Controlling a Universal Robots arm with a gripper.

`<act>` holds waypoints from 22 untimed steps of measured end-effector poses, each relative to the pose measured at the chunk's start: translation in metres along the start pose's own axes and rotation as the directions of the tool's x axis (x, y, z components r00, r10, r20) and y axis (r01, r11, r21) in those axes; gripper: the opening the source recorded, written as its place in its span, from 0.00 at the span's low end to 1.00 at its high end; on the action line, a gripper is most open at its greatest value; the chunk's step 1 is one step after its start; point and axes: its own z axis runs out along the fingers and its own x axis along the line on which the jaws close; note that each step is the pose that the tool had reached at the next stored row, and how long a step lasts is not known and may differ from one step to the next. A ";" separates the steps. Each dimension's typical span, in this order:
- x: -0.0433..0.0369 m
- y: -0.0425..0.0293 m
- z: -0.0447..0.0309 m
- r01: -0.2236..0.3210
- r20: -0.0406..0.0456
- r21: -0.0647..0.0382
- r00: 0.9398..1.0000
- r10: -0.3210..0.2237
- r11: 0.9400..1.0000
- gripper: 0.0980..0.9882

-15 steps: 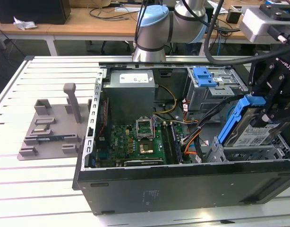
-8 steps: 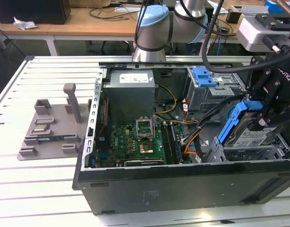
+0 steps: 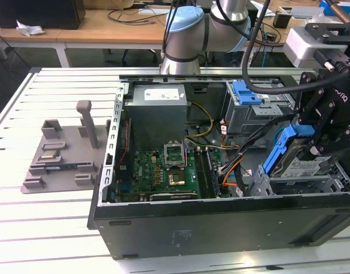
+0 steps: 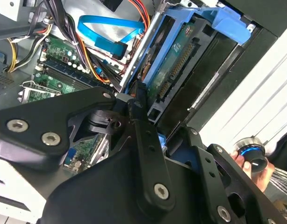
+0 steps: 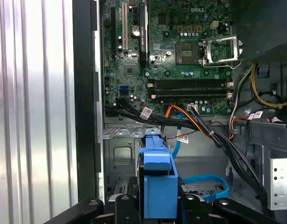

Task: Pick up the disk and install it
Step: 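Insert the disk into the insertion slot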

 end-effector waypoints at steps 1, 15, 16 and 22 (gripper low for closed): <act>0.0000 0.0000 0.0000 0.000 0.000 0.000 1.000 0.000 1.000 0.31; 0.0000 0.0000 0.0005 0.000 0.000 0.000 1.000 0.000 1.000 0.02; 0.0000 0.0000 0.0005 0.000 0.000 0.000 1.000 0.000 1.000 0.01; 0.0000 0.0000 0.0007 0.000 0.000 0.000 1.000 0.000 1.000 0.01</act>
